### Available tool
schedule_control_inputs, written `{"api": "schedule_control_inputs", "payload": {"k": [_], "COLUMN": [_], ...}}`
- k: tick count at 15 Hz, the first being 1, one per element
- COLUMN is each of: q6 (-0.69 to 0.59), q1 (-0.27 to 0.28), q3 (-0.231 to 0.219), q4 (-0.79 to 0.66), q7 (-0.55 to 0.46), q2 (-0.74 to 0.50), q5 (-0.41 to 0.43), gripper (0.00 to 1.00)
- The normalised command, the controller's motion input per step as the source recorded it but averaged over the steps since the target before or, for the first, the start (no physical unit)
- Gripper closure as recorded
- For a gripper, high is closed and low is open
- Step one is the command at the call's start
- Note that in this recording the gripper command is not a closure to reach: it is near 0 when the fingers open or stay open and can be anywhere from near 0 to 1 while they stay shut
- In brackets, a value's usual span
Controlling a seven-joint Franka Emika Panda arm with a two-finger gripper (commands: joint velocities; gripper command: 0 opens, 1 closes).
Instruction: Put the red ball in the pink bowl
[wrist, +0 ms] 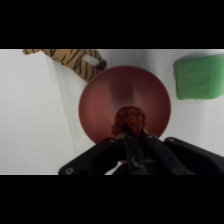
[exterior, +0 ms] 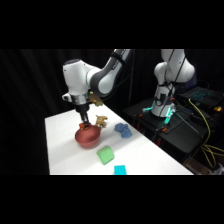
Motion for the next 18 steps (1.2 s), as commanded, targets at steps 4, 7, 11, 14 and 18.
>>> {"api": "schedule_control_inputs", "payload": {"k": [4,7,11,14,18], "q6": [-0.14,-0.15,-0.25,-0.44,-0.51], "q1": [-0.018,0.003,0.034,0.047,0.043], "q3": [0.028,0.005,-0.016,-0.016,-0.004], "q4": [0.17,0.12,0.07,0.10,0.17], "q7": [-0.16,-0.14,-0.08,-0.05,-0.03], "q2": [0.03,-0.05,-0.14,-0.29,-0.34], "q5": [0.111,0.067,0.026,0.026,0.038], "gripper": [0.00,0.00,0.00,0.00,0.00]}}
